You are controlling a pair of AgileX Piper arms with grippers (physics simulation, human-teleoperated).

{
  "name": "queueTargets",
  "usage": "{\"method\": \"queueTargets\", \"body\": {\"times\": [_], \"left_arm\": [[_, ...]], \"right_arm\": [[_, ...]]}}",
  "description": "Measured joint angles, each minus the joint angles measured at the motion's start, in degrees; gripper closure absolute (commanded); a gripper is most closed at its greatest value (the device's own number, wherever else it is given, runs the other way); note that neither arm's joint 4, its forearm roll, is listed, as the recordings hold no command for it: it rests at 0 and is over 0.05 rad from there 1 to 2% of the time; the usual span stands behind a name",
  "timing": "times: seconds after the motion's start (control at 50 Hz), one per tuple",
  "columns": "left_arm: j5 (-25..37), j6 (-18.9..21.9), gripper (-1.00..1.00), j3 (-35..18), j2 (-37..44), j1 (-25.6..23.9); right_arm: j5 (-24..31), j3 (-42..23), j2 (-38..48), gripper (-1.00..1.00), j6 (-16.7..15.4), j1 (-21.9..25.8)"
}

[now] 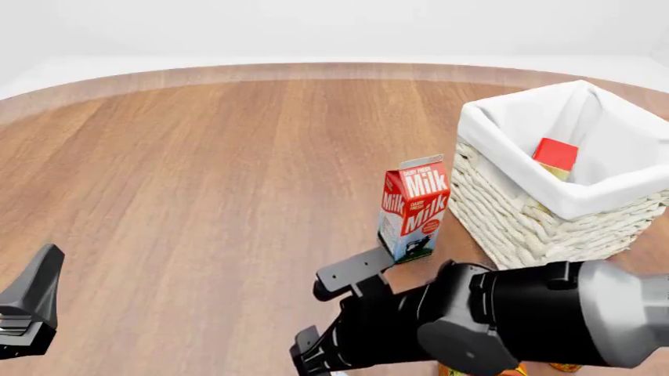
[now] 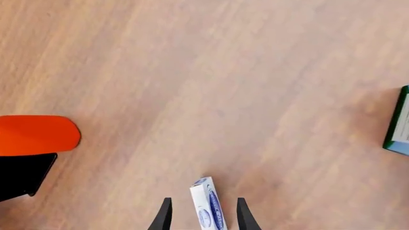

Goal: Pick up the cream cheese box and the butter, and put them in the basket.

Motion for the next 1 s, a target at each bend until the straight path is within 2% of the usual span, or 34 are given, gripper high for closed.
{"method": "queueTargets", "body": {"times": [1.0], "left_arm": [[0.00, 0.00, -1.00, 0.00, 0.00, 0.00]], "right_arm": [[-5.38, 2.24, 3.86, -1.00, 2.02, 1.60]]}}
